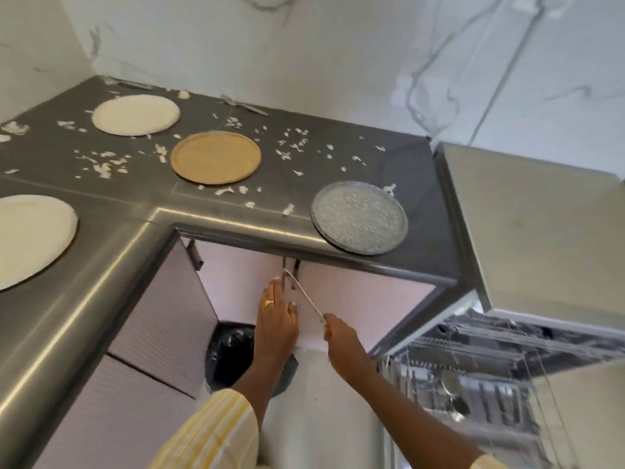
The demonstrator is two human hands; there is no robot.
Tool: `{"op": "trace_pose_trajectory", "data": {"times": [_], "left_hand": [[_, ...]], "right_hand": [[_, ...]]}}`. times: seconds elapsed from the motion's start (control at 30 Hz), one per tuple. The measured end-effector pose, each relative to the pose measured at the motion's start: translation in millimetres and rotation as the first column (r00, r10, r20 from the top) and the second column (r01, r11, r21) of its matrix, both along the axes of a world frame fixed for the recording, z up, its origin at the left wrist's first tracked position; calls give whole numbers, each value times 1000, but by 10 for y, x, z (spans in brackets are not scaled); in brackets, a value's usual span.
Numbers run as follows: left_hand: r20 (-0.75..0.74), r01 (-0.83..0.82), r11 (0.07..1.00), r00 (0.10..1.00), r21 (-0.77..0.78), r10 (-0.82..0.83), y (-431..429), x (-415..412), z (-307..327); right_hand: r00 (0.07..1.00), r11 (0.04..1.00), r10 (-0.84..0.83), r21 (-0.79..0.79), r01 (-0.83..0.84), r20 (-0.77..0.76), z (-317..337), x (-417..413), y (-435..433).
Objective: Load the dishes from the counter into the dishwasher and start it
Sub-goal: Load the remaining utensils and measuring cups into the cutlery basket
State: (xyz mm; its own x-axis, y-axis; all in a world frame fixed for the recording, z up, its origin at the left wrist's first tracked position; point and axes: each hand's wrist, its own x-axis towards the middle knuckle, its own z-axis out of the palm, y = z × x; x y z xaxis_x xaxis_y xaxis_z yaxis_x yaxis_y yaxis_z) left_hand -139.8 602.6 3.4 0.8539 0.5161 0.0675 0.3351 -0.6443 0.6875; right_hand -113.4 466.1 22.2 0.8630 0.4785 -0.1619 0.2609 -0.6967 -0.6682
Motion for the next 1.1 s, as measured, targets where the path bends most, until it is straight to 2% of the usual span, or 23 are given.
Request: {"op": "trace_pose_trajectory", "data": {"times": [0.1, 0.27, 0.43, 0.57, 0.63, 0.7, 0.8, 0.93, 1.03, 1.1], "left_hand": [[-55, 102, 995, 993, 18, -101, -569, -42, -153], [-187, 275, 961, 945, 11, -269, -1566, -161, -478], [-311, 474, 878, 845, 58, -436, -2463, -191, -797], [-417, 711, 686, 675, 151, -608, -3007, -111, -1119], [-483, 797, 587, 573, 142, -662, -3231, -50, -1344], [-519, 847, 514, 504, 139, -690, -3441, 80, -1598], [-614, 914, 364, 394, 181, -684, -3697, 331, -2027], [-689, 958, 215, 286, 190, -666, -3985, 746, -2579], [-713, 978, 105, 203, 179, -671, -4229, 1220, -3089], [-718, 979, 60, 185, 196, -671, -4368, 1543, -3430]], "right_hand": [[998, 997, -43, -73, 40, -46, -196, -147, -583], [964, 975, -218, -73, 208, -154, -443, -384, -1559], [830, 881, -465, -67, 468, -309, -760, -666, -2495], [653, 734, -659, -129, 667, -373, -1093, -789, -3148], [517, 621, -758, -198, 759, -397, -1322, -819, -3439], [439, 546, -815, -247, 801, -379, -1582, -778, -3730], [378, 479, -856, -262, 838, -353, -1950, -608, -4129], [214, 312, -889, -192, 930, -405, -2505, -287, -4569], [99, 208, -857, -163, 964, -505, -3037, 80, -4815], [19, 145, -814, -171, 975, -581, -3384, 363, -4955]]}}
